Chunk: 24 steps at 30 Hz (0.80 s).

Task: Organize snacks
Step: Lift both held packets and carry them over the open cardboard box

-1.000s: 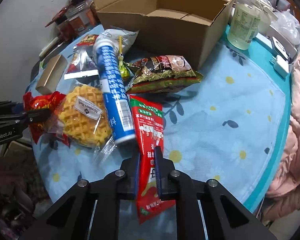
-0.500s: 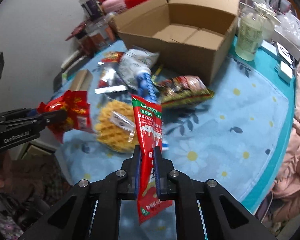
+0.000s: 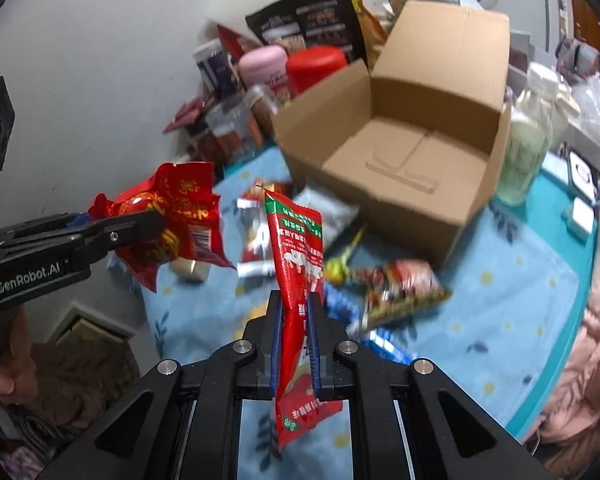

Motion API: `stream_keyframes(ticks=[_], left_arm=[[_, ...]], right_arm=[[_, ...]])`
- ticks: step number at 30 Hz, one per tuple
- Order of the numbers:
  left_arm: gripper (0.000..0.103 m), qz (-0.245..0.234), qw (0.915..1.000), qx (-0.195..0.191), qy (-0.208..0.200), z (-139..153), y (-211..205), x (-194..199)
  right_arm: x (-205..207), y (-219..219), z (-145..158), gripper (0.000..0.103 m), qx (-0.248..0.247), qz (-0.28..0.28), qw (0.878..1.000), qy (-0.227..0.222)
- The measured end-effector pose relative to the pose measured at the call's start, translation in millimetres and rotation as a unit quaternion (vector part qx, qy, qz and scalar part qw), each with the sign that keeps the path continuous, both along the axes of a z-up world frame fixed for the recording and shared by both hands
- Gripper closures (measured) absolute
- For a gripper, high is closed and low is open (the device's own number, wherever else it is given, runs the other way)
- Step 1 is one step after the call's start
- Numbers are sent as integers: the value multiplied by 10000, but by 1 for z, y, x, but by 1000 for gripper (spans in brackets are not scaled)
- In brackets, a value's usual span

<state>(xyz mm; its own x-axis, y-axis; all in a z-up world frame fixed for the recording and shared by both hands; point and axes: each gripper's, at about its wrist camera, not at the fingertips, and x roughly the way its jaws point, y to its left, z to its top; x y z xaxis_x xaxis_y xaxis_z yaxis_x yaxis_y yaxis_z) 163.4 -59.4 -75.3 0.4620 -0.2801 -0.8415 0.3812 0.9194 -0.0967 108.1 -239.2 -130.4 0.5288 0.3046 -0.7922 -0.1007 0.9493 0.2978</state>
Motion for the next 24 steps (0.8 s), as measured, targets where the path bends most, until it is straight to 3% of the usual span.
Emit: stream_keyframes(ticks=[4,12,19,24], left_arm=[[68,-134,9998,-150,-73,13,-12,29],[68,-658,9975,-61,-264,27,-62,99],[68,-1089,9936,139,-249,12,-110,152],[68,-1293,9905,454,-100,-17,-139,182]], right_arm=[[26,-8,13,92,-45,-139,9998,-153],[85,-44,27,92,-74,-642,9973,-345],[139,-82,19,92,-187,-1079,9935,-315],[175,-98,6,92,-338,-1240,9914,-256]])
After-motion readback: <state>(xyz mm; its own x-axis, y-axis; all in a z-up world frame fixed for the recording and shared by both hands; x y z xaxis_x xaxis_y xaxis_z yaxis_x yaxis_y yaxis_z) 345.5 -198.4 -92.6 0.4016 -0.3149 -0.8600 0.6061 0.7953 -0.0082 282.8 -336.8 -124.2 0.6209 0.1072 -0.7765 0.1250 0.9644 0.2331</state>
